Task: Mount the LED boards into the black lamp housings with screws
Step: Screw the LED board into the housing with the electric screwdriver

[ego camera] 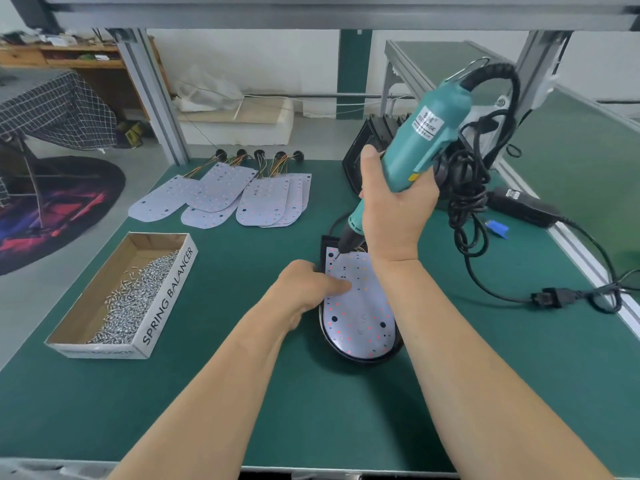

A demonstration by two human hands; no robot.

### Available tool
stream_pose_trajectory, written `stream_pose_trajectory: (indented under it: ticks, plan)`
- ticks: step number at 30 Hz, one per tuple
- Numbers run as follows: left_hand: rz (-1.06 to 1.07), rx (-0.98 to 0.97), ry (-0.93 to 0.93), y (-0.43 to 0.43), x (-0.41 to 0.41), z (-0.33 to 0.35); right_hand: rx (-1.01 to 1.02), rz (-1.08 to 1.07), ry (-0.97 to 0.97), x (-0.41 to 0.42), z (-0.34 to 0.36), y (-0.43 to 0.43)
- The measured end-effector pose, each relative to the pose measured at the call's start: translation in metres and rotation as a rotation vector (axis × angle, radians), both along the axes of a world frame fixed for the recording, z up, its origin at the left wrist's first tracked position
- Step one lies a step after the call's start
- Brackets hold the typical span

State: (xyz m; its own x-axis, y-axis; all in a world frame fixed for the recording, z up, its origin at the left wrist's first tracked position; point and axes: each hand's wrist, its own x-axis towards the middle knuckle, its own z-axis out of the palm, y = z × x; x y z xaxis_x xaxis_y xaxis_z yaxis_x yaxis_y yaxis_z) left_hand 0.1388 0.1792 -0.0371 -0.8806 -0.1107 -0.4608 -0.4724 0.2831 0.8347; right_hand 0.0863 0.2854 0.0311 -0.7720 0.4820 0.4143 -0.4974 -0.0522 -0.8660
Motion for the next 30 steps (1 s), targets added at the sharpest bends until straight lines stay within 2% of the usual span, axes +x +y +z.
stream_pose_trajectory:
  ticks: [16, 20, 30]
  plan:
    - [0.059, 0.138, 0.025, 0.005, 0.001, -0.004, 0.096, 0.0, 0.034, -0.004, -0.009, -0.007]
    - [0.068, 0.149, 0.04, 0.006, 0.002, -0.005, 0.17, -0.009, 0.07, -0.003, -0.008, -0.009]
    - [0.085, 0.156, 0.045, 0.007, 0.003, -0.006, 0.175, 0.045, 0.047, -0.005, -0.009, -0.011]
